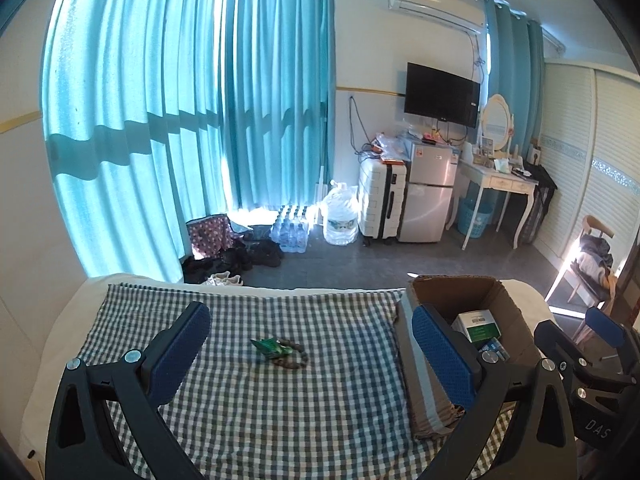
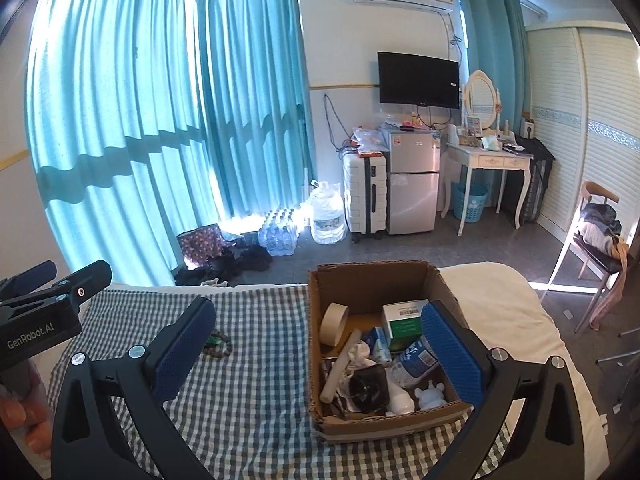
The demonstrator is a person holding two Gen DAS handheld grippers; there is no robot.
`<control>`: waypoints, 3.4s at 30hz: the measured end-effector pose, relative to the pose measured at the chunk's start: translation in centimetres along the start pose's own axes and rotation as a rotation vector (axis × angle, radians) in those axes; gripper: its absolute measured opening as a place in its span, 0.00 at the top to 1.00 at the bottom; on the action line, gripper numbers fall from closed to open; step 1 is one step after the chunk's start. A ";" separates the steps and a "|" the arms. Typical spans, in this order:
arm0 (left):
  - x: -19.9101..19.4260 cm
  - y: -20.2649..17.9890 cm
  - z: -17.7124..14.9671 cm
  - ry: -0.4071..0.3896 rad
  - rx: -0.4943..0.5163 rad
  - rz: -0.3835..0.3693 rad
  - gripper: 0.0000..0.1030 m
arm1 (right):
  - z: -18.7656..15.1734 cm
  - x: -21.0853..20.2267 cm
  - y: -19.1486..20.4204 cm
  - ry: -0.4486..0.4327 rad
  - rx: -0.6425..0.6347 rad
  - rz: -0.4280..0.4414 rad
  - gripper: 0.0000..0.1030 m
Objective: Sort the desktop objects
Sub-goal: 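Move both open tools back over the green packet and bead bracelet, then grasp the green packet with the left tool while the right tool grasps the bead bracelet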
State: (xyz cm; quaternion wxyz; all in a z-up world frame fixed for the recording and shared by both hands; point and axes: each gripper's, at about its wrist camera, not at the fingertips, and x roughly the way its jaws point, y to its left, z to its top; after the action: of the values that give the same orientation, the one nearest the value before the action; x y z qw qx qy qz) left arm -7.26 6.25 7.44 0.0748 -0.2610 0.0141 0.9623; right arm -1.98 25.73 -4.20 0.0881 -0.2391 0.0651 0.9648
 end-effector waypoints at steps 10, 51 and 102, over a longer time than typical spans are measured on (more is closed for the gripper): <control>-0.2 4.2 -0.3 0.006 -0.038 0.038 0.00 | -0.5 0.5 4.0 0.009 -0.062 0.049 0.00; 18.6 10.6 -8.0 0.316 -0.077 0.061 0.00 | -7.5 18.4 12.1 0.275 -0.223 0.145 0.00; 34.3 13.0 -13.7 0.382 -0.134 -0.036 0.66 | -16.6 37.3 18.2 0.473 -0.265 0.217 0.28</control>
State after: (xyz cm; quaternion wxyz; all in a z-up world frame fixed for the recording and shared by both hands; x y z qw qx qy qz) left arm -31.60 -2.86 -21.86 0.0706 -0.4435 -0.0408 0.8926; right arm -30.64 10.32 -34.84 -0.0652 -0.4587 -0.0174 0.8861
